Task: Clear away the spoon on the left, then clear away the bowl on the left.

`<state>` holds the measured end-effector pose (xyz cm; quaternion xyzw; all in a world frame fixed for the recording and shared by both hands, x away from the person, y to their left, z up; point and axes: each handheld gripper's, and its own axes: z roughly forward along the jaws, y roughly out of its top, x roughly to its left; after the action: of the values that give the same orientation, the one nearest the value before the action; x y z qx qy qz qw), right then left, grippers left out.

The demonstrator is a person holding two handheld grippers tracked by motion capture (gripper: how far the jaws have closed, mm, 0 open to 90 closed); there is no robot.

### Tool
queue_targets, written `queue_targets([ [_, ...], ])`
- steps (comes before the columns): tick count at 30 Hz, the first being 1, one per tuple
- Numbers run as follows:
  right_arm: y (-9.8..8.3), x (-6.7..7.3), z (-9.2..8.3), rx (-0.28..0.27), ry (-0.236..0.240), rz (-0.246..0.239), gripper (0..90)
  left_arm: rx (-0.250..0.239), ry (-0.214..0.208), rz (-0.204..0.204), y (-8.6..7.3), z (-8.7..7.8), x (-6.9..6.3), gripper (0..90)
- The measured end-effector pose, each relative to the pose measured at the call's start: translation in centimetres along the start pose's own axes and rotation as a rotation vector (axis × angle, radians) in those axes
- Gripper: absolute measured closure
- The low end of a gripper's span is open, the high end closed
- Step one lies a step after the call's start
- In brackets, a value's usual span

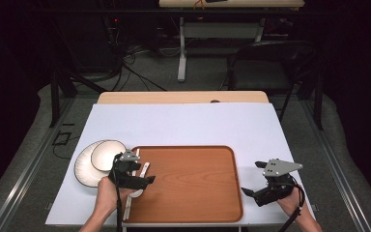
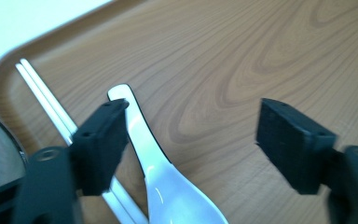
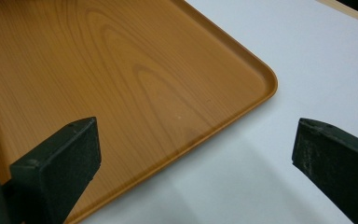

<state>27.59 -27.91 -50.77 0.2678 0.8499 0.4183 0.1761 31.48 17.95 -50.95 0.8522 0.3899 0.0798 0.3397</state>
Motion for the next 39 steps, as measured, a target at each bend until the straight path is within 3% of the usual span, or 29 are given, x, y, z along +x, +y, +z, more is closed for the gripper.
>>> queue_targets([
  [11, -0.1, 0.0, -0.1, 0.003, -0.008, 0.001, 0.6, -0.066, -0.023, -0.013, 0.5, -2.1, 0.4, 14.2],
  [19, 0.1, 0.0, 0.1, 0.009, -0.009, -0.003, 0.6, -0.085, -0.016, -0.02, 0.5, -3.3, 0.7, 10.3],
  [39, 0.4, -0.1, 0.7, 0.016, 0.01, -0.018, 0.6, -0.137, 0.08, -0.079, -0.2, -6.1, 2.7, 4.9],
])
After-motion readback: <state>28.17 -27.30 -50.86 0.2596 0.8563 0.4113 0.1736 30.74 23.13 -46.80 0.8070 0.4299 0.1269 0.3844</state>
